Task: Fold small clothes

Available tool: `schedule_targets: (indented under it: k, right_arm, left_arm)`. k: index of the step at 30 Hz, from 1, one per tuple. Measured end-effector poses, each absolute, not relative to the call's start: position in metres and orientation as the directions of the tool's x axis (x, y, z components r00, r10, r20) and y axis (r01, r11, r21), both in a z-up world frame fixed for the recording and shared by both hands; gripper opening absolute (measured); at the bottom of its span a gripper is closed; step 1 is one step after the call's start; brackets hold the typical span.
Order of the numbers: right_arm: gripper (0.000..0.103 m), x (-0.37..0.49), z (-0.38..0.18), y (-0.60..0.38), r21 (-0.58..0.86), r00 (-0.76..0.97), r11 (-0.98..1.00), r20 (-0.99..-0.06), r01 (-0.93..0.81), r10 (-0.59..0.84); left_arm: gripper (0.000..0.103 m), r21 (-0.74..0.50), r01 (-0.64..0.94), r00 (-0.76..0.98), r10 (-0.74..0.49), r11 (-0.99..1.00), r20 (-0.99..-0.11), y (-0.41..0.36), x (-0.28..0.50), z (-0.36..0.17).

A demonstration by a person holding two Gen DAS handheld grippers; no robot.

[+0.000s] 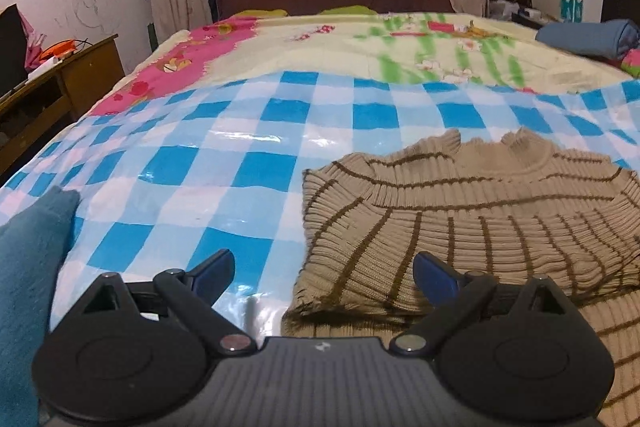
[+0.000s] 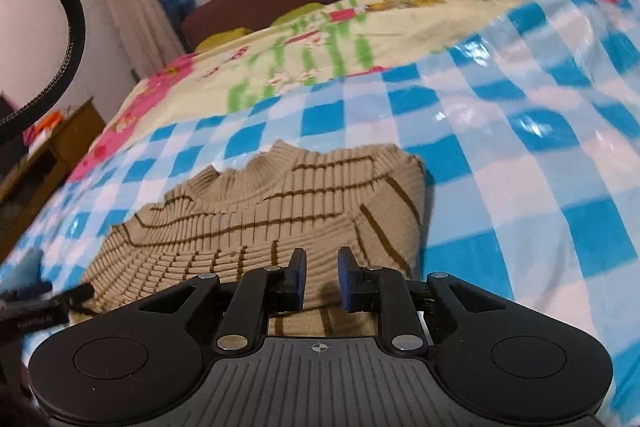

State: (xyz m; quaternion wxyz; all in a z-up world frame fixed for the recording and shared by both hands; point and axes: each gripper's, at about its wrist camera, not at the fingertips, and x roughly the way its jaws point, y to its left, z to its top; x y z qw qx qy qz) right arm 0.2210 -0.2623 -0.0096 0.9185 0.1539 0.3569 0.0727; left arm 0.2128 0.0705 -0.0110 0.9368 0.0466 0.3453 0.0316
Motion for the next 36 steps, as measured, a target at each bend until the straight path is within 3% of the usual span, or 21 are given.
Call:
schedule_targets:
  k: [4,10,16,24,36]
  right_arm:
    - [0.019,0.234,-0.029,-0.265,0.331,0.669,0.944,-0.703,0.009,0.24]
    - [0.021,0.219,-0.02,-0.27,0.37,0.674,0.929,-0.688,0.005,0.27]
    - [0.023,0.172,0.005,-0.276,0.408,0.664,0.912,-0.67,-0.045,0.332]
    - [0.026,0.091,0.009,-0.29,0.447,0.579,0.893,-0.713,-0.058,0.395]
    - [0.03,0.017,0.003,-0.303,0.48,0.425,0.877,-0.793,-0.002,0.435]
  left_arm:
    - [0.102,0.11,-0.016,0.706,0.089,0.994,-0.703,0.074,0.216,-0.027]
    - [0.101,0.102,-0.016,0.696,0.084,0.995,-0.713,0.08,0.193,-0.018]
    - [0.101,0.053,0.038,0.667,0.014,0.998,-0.745,0.092,0.14,-0.002]
    - [0.101,0.019,0.078,0.616,-0.033,0.997,-0.787,0.095,0.061,0.007]
    - [0.101,-0.029,0.167,0.525,-0.114,0.985,-0.843,0.094,0.002,0.016]
